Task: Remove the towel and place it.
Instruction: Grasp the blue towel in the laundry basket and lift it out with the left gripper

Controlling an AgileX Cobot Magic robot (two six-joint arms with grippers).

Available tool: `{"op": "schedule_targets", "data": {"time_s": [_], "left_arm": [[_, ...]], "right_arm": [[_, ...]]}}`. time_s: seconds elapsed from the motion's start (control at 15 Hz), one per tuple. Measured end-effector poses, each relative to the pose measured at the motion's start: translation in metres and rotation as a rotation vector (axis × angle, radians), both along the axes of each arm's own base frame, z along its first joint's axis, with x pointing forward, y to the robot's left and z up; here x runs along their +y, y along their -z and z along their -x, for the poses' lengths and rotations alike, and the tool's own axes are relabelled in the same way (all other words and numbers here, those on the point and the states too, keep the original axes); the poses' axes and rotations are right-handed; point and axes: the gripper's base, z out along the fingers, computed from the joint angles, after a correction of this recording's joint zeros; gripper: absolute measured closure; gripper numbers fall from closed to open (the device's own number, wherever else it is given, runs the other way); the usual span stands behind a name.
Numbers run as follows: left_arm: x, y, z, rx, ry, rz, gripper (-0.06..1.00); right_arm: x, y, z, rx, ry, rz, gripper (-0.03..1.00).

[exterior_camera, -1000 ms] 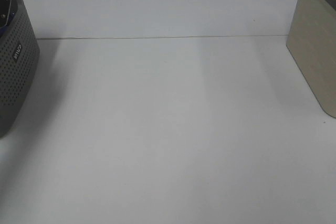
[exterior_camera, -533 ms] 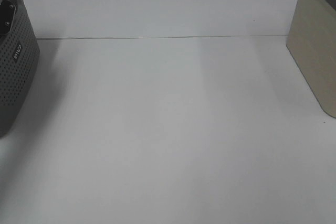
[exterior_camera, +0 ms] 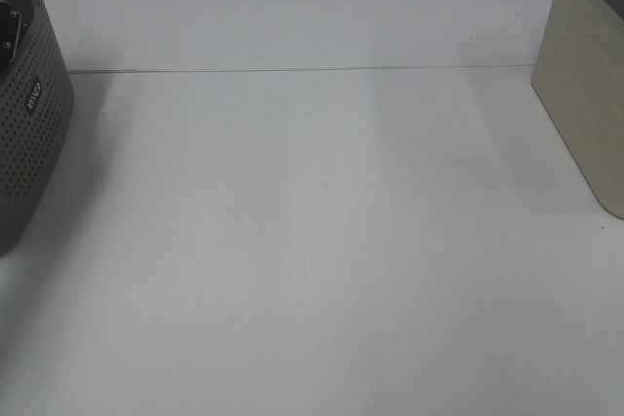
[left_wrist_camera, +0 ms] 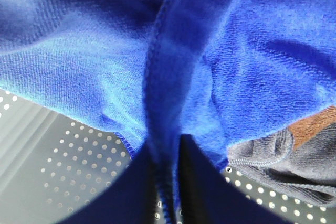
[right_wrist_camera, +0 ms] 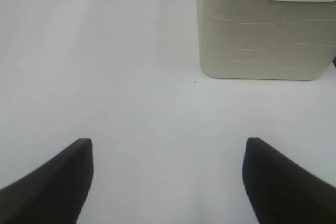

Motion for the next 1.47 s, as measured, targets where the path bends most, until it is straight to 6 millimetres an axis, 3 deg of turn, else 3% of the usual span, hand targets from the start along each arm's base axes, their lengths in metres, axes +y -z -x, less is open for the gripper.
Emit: {"op": "schedule_targets", "data": {"time_s": [0.07, 0.6, 0.87, 1.47], "left_arm": [[-0.001, 0.001, 0.000, 0.000, -0.004, 0.011, 0.94], [-0.002, -0.004, 0.001, -0.013, -0.013, 0.034, 0.94], [-0.006, -0.067, 0.016, -0.166, -0.010, 0.065, 0.94], [-0.018, -0.161, 0.070, -0.362, -0.116, 0.245, 0.94]], "right_arm": [[0.000, 0.000, 0.000, 0.000, 0.000, 0.000, 0.20], [0.000, 0.000, 0.000, 0.000, 0.000, 0.000, 0.20], [0.000, 0.000, 0.000, 0.000, 0.000, 0.000, 0.20], [0.000, 0.000, 0.000, 0.000, 0.000, 0.000, 0.20]]}}
